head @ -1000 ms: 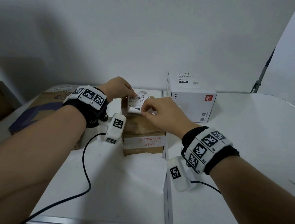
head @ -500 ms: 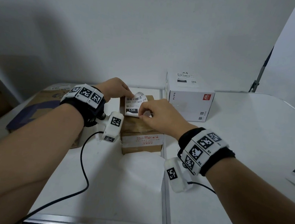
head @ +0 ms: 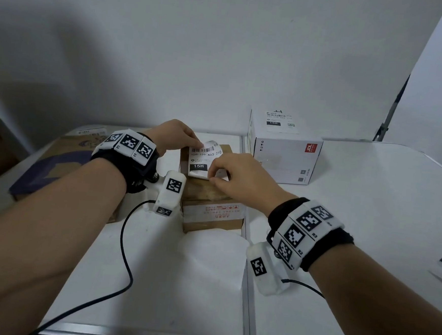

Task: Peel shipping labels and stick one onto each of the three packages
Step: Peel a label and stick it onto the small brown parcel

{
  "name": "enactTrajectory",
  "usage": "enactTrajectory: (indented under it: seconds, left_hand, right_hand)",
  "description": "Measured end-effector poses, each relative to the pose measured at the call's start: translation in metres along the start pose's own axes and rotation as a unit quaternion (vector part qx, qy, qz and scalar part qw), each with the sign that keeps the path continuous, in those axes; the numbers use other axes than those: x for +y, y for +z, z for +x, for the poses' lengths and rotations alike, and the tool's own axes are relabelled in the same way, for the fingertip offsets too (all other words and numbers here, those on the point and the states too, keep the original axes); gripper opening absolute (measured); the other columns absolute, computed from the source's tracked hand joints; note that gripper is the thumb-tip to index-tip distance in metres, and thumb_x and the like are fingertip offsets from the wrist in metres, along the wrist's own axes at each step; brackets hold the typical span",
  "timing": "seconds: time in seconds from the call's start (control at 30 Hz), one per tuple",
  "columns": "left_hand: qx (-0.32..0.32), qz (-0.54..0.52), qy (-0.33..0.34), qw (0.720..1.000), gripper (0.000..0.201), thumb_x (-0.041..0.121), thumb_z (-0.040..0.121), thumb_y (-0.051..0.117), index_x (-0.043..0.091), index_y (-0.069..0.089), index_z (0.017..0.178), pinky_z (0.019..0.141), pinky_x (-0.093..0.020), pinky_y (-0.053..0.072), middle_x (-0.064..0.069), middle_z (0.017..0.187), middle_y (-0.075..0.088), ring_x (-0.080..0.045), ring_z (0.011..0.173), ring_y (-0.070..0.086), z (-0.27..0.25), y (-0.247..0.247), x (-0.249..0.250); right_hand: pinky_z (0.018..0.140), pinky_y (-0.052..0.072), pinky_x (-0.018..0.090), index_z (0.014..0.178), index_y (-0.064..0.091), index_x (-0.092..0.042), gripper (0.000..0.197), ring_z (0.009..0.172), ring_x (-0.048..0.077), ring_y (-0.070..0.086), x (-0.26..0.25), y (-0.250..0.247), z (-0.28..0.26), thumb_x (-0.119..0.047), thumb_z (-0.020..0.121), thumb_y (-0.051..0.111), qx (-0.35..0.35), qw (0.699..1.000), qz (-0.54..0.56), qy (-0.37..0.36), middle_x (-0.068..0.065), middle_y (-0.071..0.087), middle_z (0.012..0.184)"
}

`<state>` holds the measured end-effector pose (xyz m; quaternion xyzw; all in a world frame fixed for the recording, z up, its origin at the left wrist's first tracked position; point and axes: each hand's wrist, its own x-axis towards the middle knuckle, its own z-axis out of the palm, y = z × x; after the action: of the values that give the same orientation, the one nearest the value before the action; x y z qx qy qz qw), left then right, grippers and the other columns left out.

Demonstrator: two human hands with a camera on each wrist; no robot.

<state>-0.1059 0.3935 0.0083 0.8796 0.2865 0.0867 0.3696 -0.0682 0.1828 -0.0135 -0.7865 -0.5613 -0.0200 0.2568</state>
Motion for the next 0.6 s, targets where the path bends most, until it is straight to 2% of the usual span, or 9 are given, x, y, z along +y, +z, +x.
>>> enactTrajectory:
  seconds: [0.13, 0.23, 0.3, 0.37, 0.43, 0.53, 0.6]
  left_hand:
    - [-0.011, -0.010, -0.001, 1.000, 0.020, 0.027, 0.079, 0.076, 0.010, 0.075, 0.090, 0.085, -0.027, 0.045, -0.004, 0.096, 0.071, -0.015, 0.093, 0.058, 0.0005, -0.0004, -0.0012]
    - [-0.023, -0.015, -0.003, 1.000, 0.021, 0.028, 0.079, 0.077, 0.011, 0.075, 0.092, 0.081, -0.023, 0.042, -0.003, 0.097, 0.072, -0.014, 0.096, 0.058, -0.0001, -0.0006, -0.0016]
    - [-0.033, -0.020, -0.005, 0.999, 0.023, 0.028, 0.077, 0.078, 0.011, 0.074, 0.092, 0.077, -0.022, 0.041, -0.002, 0.097, 0.071, -0.013, 0.094, 0.058, -0.0005, -0.0007, -0.0018]
    - [-0.044, -0.021, -0.009, 0.999, 0.026, 0.029, 0.076, 0.079, 0.011, 0.074, 0.094, 0.080, -0.023, 0.041, -0.002, 0.098, 0.072, -0.013, 0.095, 0.059, -0.0010, -0.0013, -0.0020]
    - [-0.050, -0.028, -0.010, 0.998, 0.028, 0.029, 0.076, 0.079, 0.010, 0.073, 0.096, 0.082, -0.024, 0.042, -0.003, 0.098, 0.073, -0.014, 0.095, 0.060, -0.0020, -0.0017, -0.0025]
    - [-0.048, -0.051, -0.005, 0.998, 0.030, 0.023, 0.078, 0.078, 0.005, 0.071, 0.101, 0.073, -0.020, 0.042, -0.005, 0.099, 0.072, -0.013, 0.091, 0.060, -0.0042, -0.0001, -0.0035]
    - [-0.044, -0.057, -0.005, 0.997, 0.032, 0.022, 0.078, 0.078, 0.004, 0.070, 0.103, 0.073, -0.020, 0.043, -0.006, 0.099, 0.071, -0.013, 0.091, 0.060, -0.0045, 0.0015, -0.0048]
  right_hand:
    - [0.077, 0.044, 0.023, 0.091, 0.071, -0.023, 0.009, 0.080, 0.000, 0.049, 0.0014, -0.0004, -0.0009, -0.025, 0.086, 0.063, -0.015, 1.000, 0.017, 0.001, -0.007, 0.067, 0.102]
    - [0.074, 0.042, 0.023, 0.090, 0.072, -0.024, 0.012, 0.073, -0.002, 0.049, 0.0016, -0.0037, -0.0013, -0.025, 0.086, 0.061, -0.027, 0.999, 0.035, 0.009, -0.007, 0.067, 0.102]
    - [0.071, 0.044, 0.025, 0.092, 0.074, -0.024, 0.021, 0.074, 0.002, 0.051, 0.0016, -0.0055, -0.0017, -0.019, 0.087, 0.054, -0.029, 0.999, 0.037, 0.017, -0.006, 0.067, 0.104]
    - [0.070, 0.045, 0.025, 0.096, 0.074, -0.022, 0.029, 0.078, 0.007, 0.054, 0.0016, -0.0067, -0.0022, -0.011, 0.088, 0.048, -0.033, 0.998, 0.039, 0.028, -0.003, 0.067, 0.107]
    - [0.076, 0.047, 0.026, 0.102, 0.072, -0.020, 0.031, 0.086, 0.009, 0.058, 0.0011, -0.0072, -0.0027, -0.006, 0.089, 0.047, -0.036, 0.997, 0.050, 0.036, -0.002, 0.067, 0.110]
    - [0.094, 0.050, 0.036, 0.116, 0.065, -0.023, 0.041, 0.108, 0.015, 0.060, 0.0008, -0.0069, -0.0015, -0.001, 0.086, 0.045, -0.044, 0.998, 0.040, 0.030, -0.001, 0.064, 0.118]
    - [0.096, 0.048, 0.039, 0.122, 0.061, -0.025, 0.049, 0.114, 0.018, 0.057, 0.0017, -0.0070, 0.0003, 0.001, 0.085, 0.043, -0.057, 0.998, 0.015, 0.028, 0.001, 0.060, 0.124]
